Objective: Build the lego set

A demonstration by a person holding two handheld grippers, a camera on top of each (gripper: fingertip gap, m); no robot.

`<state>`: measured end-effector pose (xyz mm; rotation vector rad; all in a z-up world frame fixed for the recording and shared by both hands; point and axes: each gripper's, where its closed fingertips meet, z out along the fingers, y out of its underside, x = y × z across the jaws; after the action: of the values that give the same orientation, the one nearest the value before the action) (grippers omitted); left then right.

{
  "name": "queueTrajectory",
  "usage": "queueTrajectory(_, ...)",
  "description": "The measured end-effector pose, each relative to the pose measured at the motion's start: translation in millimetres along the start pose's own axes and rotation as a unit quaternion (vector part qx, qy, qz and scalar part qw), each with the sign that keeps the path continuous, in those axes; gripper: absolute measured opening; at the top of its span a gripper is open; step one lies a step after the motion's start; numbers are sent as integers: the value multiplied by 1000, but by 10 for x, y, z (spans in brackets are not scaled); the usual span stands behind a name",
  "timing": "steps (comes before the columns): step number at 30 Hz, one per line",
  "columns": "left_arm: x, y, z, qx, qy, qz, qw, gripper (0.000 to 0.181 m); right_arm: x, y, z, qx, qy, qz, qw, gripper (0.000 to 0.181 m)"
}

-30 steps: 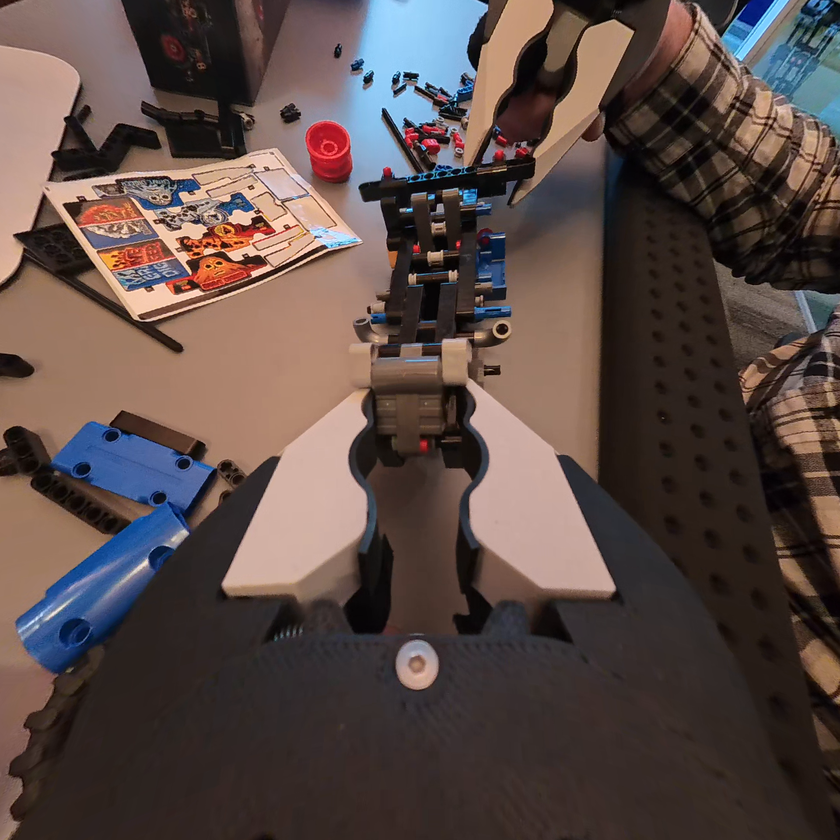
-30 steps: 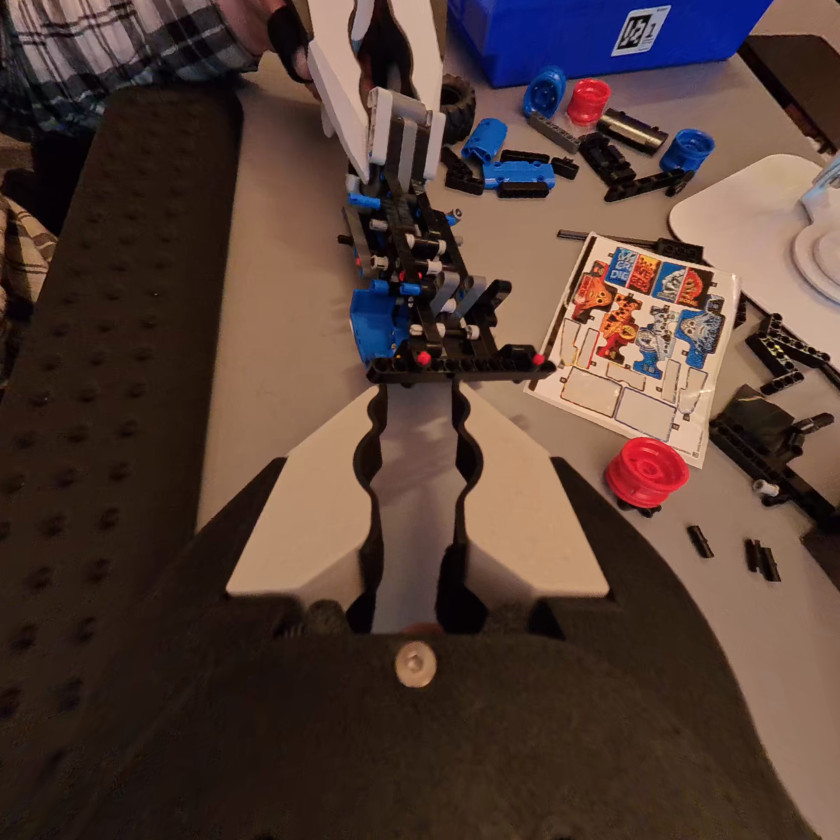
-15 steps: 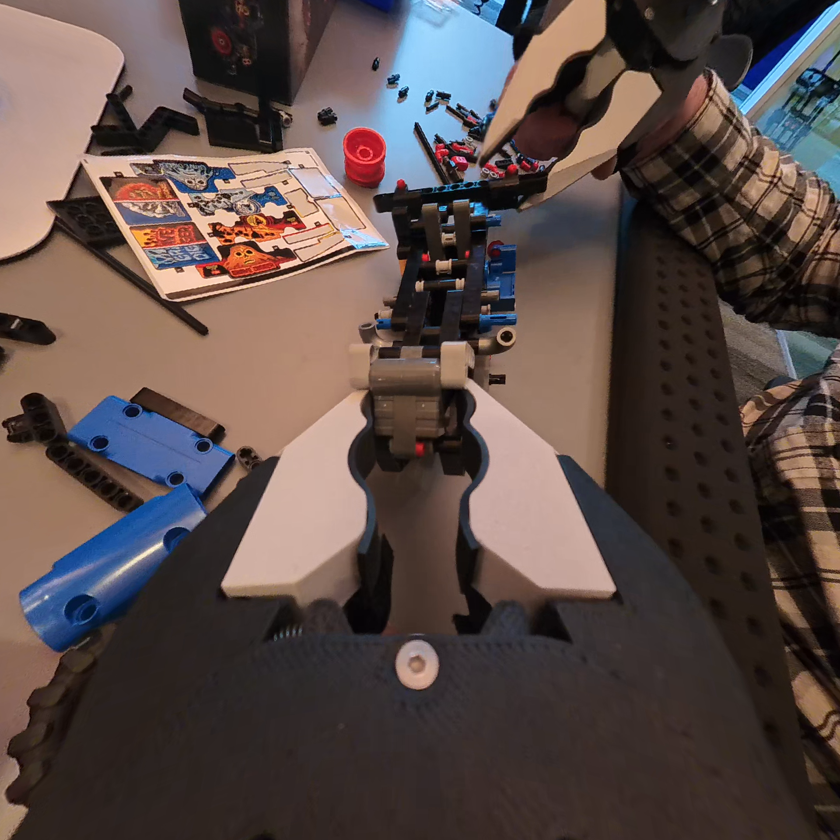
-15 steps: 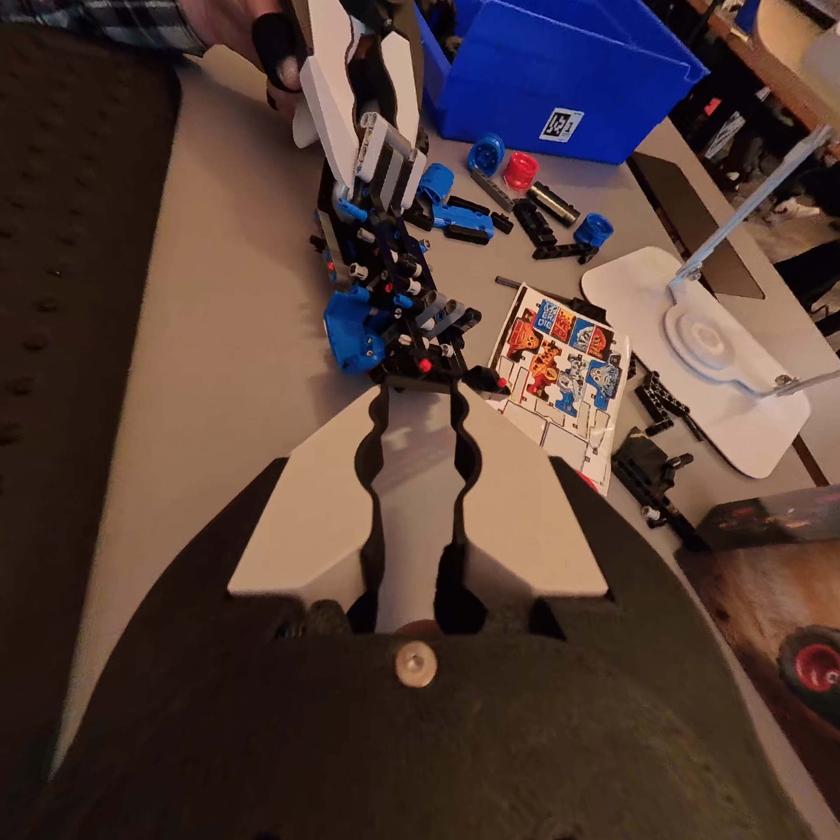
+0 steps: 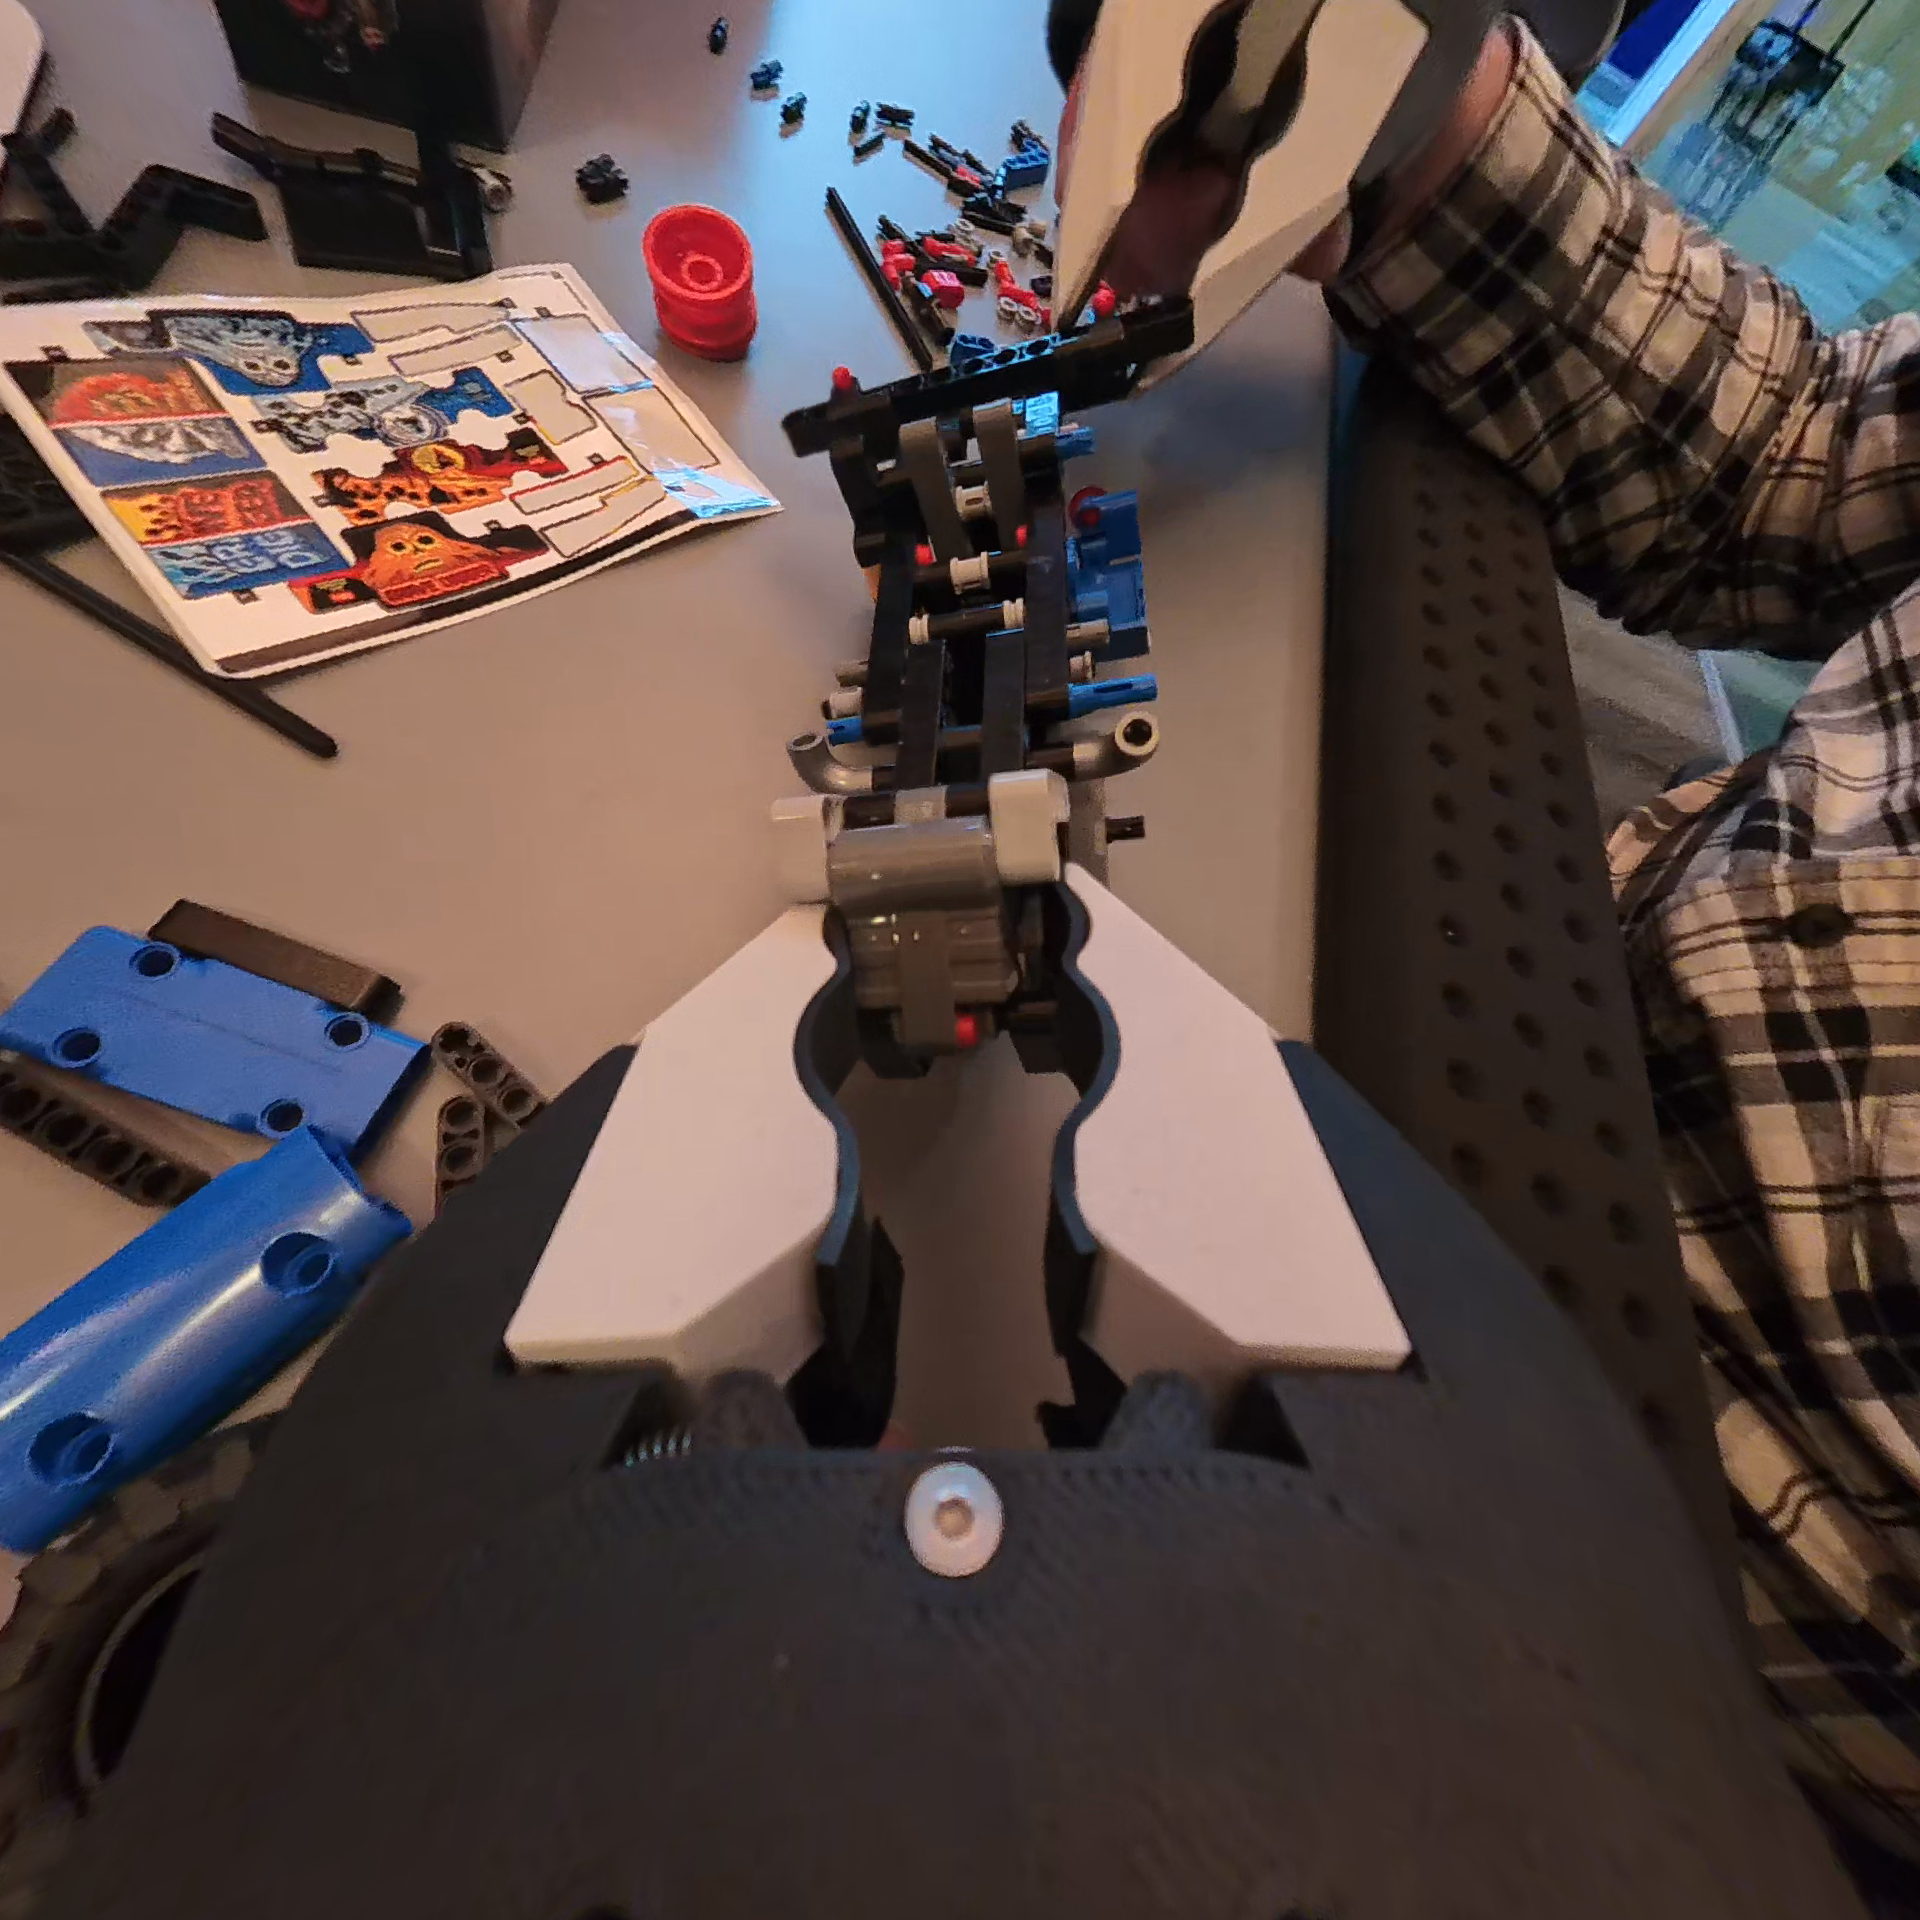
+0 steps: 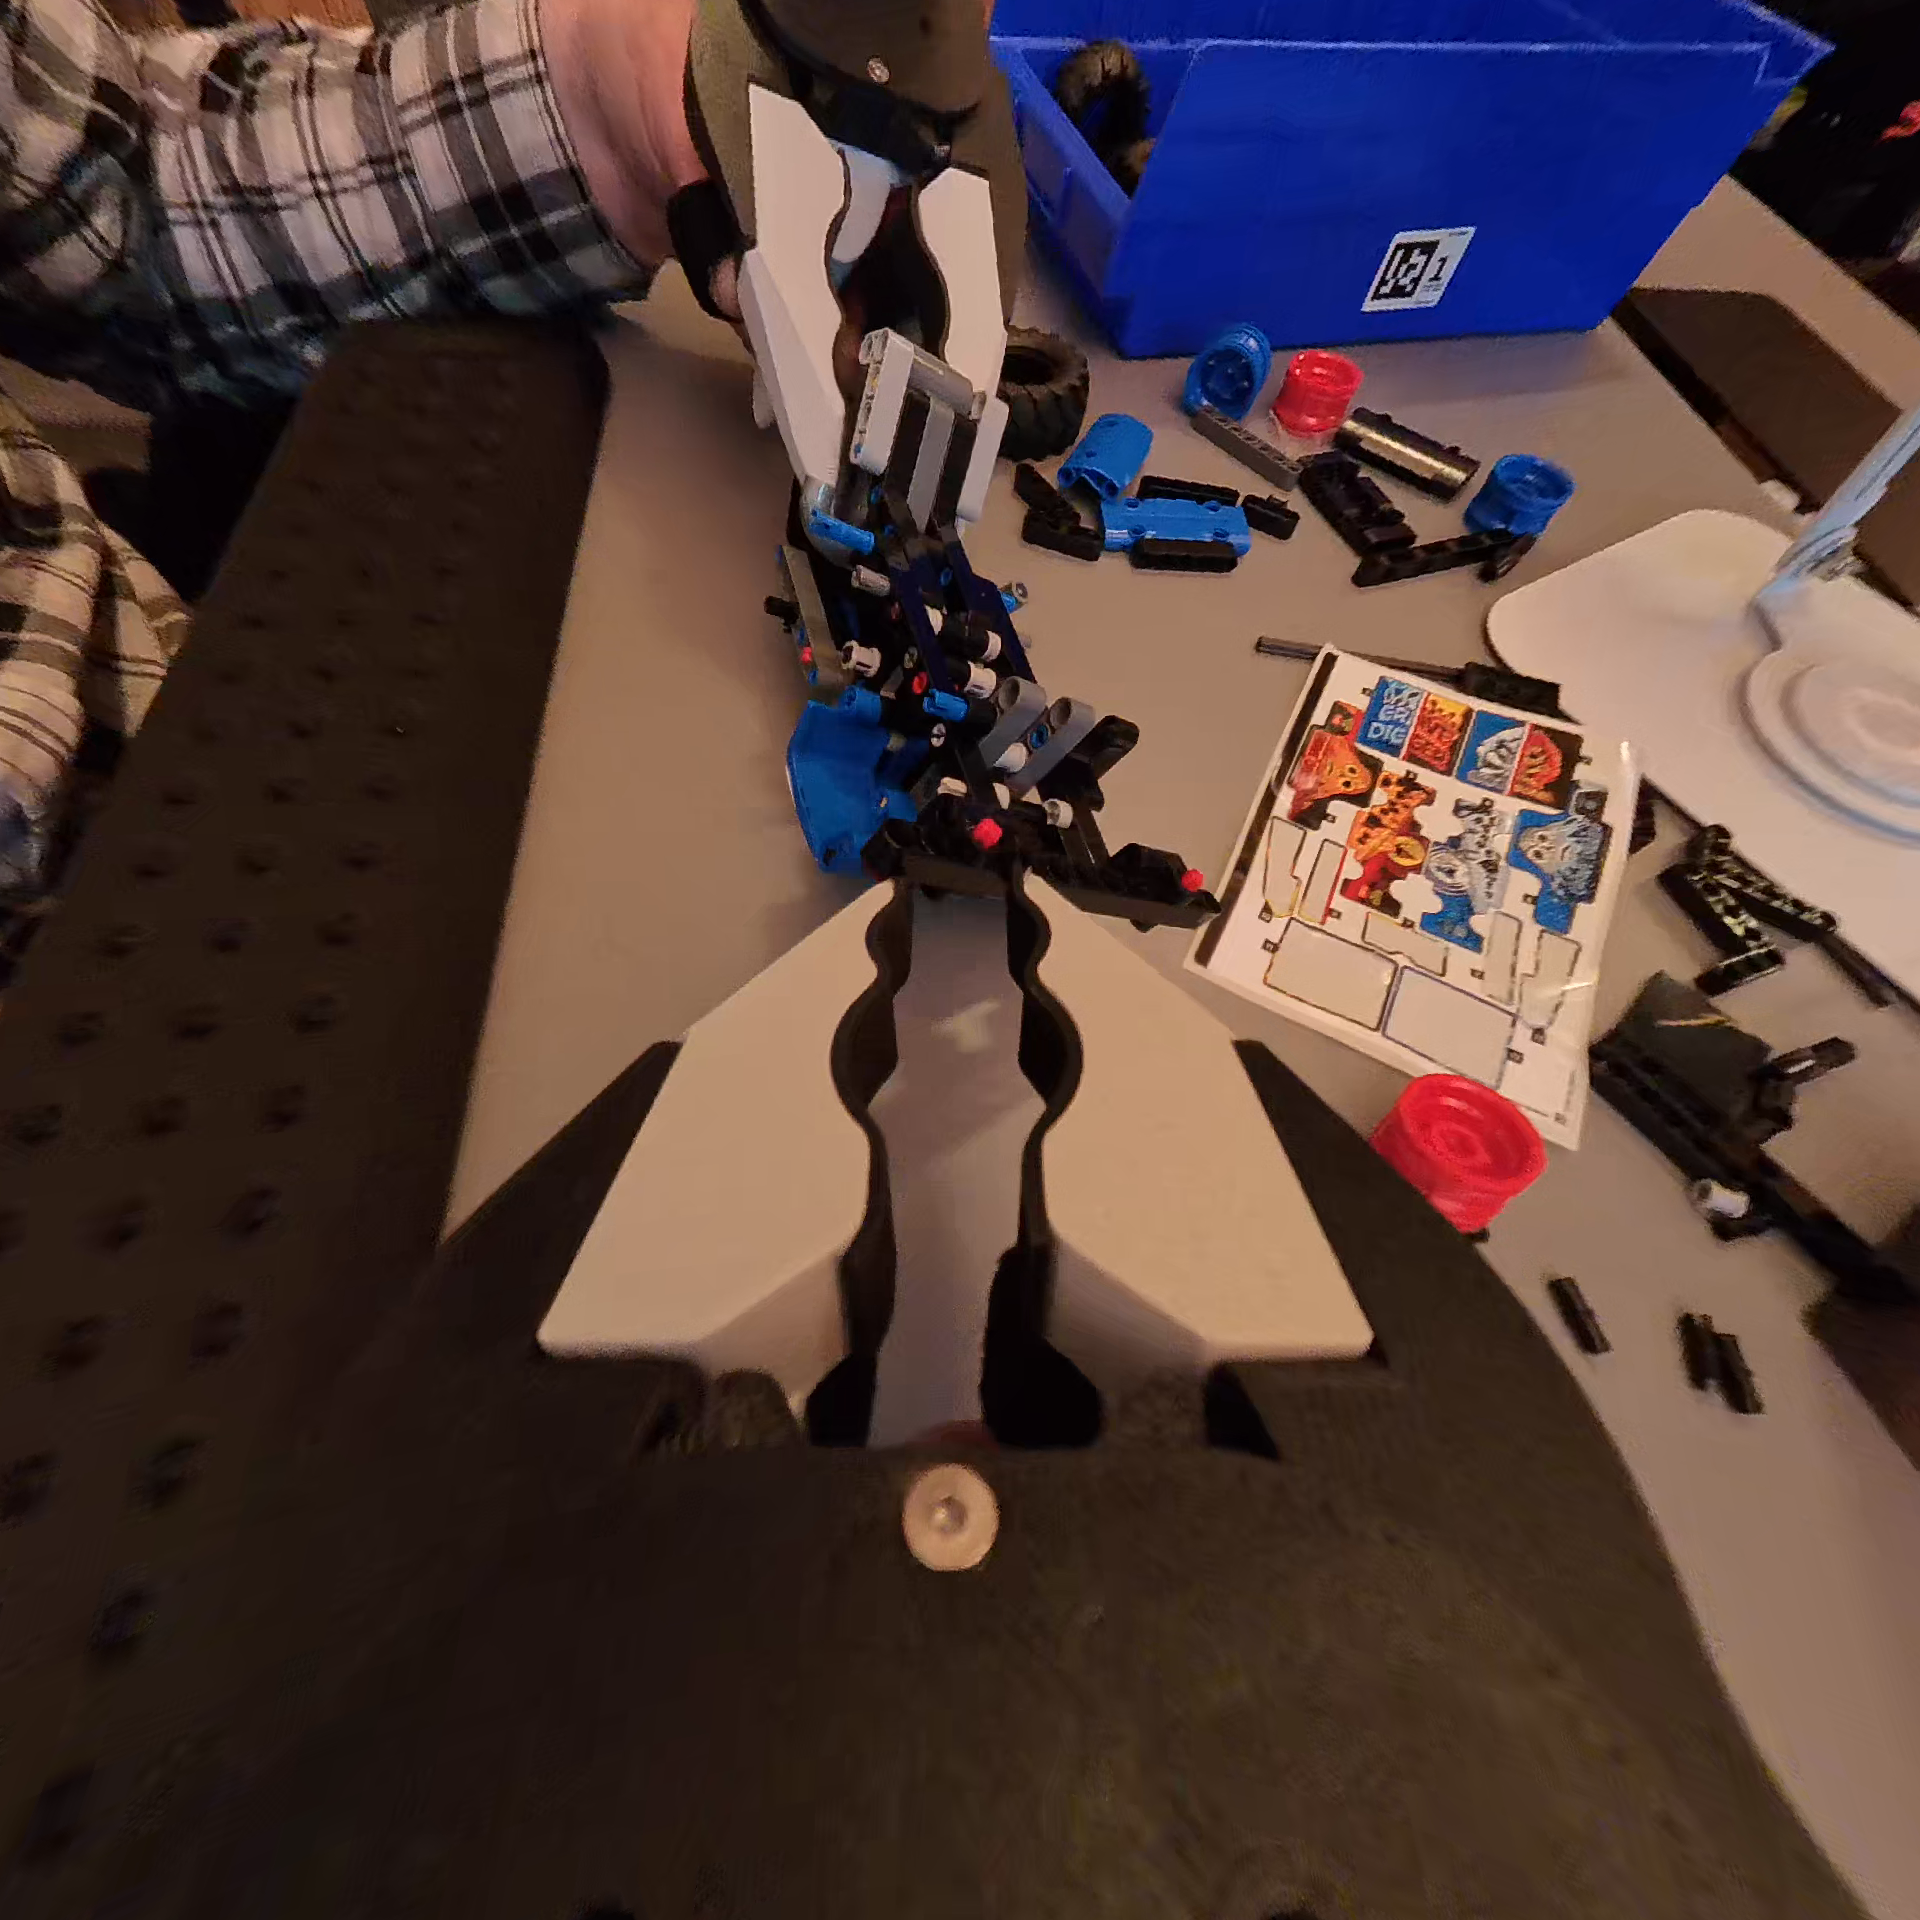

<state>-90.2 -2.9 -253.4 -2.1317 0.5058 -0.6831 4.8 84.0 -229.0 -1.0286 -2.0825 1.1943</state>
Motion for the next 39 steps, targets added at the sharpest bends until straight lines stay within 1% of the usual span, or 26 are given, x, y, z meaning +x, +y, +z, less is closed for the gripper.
queueTrajectory(3,58,15,11,-5,15,2,1000,34,-18,21,-12,2,-20,31,999,15)
queueTrajectory(7,34,-13,14,3,8,2,1000,33,-26,94,16,-14,-30,44,998,0)
queueTrajectory(9,26,-24,14,5,5,5,1000,33,-22,91,26,-13,-30,45,998,0)
queueTrajectory(10,14,-15,18,2,0,8,1000,32,-10,88,27,-12,-26,45,999,1)
queueTrajectory(14,10,-19,33,2,-5,18,1000,29,50,107,33,-19,-4,37,999,15)
queueTrajectory(20,-65,-37,26,5,-32,33,999,32,78,143,54,-39,27,-12,999,32)
queueTrajectory(27,-58,-42,39,3,-37,45,998,32,52,190,104,-60,39,-60,996,38)
queueTrajectory(30,-59,-43,39,4,-35,41,999,32,61,207,118,-65,43,-65,995,39)
queueTrajectory(36,-61,-50,40,9,-30,28,999,31,74,226,125,-75,52,-83,992,39)
queueTrajectory(39,-66,-56,41,13,-27,20,999,31,68,216,137,-74,53,-90,992,35)
